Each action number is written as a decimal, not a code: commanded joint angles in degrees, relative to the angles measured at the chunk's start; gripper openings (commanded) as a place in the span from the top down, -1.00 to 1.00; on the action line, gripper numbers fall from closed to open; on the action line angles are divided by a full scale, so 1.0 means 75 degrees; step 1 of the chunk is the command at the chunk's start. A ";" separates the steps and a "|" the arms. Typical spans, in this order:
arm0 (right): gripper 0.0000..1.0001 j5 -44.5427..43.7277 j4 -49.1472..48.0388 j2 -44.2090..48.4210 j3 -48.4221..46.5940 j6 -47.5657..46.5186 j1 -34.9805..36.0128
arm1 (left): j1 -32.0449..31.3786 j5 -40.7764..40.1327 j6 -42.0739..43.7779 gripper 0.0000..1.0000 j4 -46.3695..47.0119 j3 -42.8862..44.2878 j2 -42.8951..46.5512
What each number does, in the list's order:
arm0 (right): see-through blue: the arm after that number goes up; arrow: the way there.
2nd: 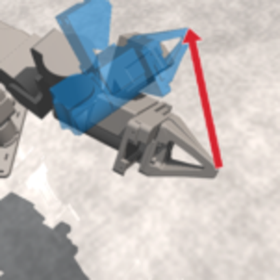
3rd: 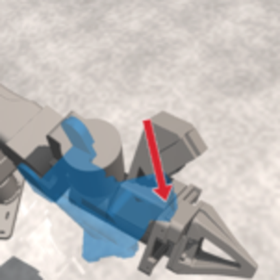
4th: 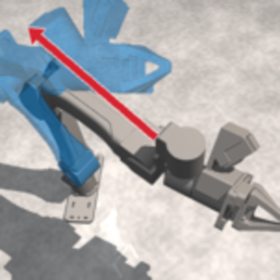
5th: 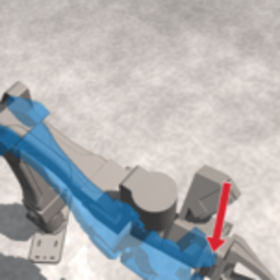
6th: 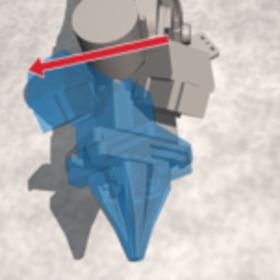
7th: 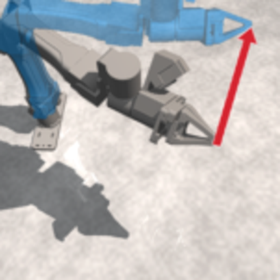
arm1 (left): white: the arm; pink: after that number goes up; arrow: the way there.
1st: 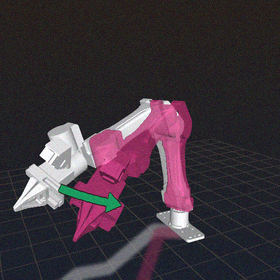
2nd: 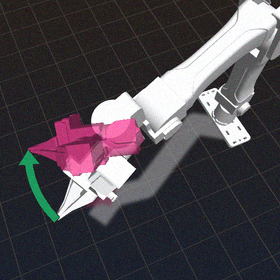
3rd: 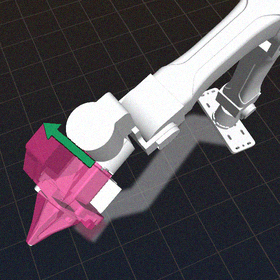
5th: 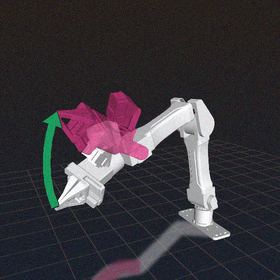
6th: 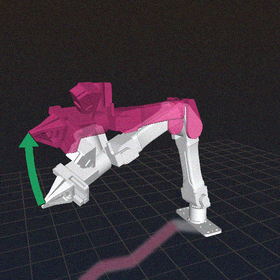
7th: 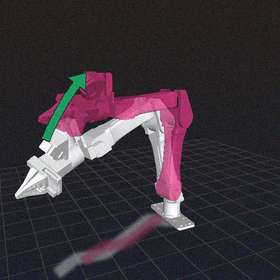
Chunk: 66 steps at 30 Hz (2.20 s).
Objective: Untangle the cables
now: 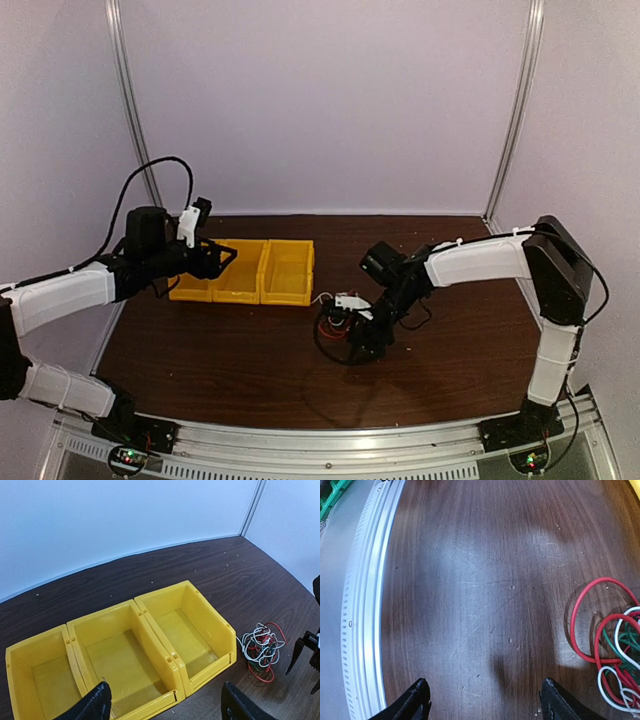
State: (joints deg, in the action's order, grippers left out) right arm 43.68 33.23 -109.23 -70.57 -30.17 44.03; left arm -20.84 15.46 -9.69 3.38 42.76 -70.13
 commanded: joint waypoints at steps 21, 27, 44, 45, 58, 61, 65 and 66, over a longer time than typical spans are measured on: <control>-0.19 -0.0748 0.0314 -0.0146 -0.2059 -0.1476 -0.1947 | -0.2260 0.0642 -0.1459 -0.54 0.0925 -0.0611 0.0444; -0.18 -0.0810 0.0360 -0.0860 -0.2496 -0.1659 -0.1806 | -0.2271 0.0628 -0.1542 -0.54 0.0932 -0.0777 0.0530; 0.54 -0.0258 0.0896 -0.1534 -0.3213 -0.2290 -0.1465 | -0.2272 0.0083 -0.1763 -0.54 0.0923 -0.0768 0.0438; 0.65 -0.0212 0.0921 -0.1521 -0.3204 -0.2287 -0.1459 | -0.2272 0.0087 -0.1772 -0.54 0.0940 -0.0768 0.0411; 1.00 0.0605 0.1045 0.0272 -0.2376 -0.1402 -0.0665 | -0.3239 -0.0512 -0.1627 -0.66 0.3228 -0.1018 -0.0786; 1.00 0.0988 0.1005 0.0498 -0.2206 -0.0954 -0.0484 | -0.3512 -0.0493 -0.1569 -0.66 0.3787 -0.0905 -0.1276; 1.00 0.1290 0.0438 0.0668 -0.1542 -0.0357 -0.0319 | -0.3892 -0.0630 -0.1544 -0.65 0.4618 -0.0965 -0.1617; 1.00 0.1223 0.0310 0.0676 -0.1347 -0.0349 -0.0290 | -0.3929 -0.0567 -0.1555 -0.62 0.4815 -0.1036 -0.1635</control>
State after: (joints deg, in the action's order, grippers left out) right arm 50.17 38.68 -104.51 -85.89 -37.28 41.25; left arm -48.62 12.14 -22.39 28.03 34.72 -81.73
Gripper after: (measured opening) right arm 0.008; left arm 0.829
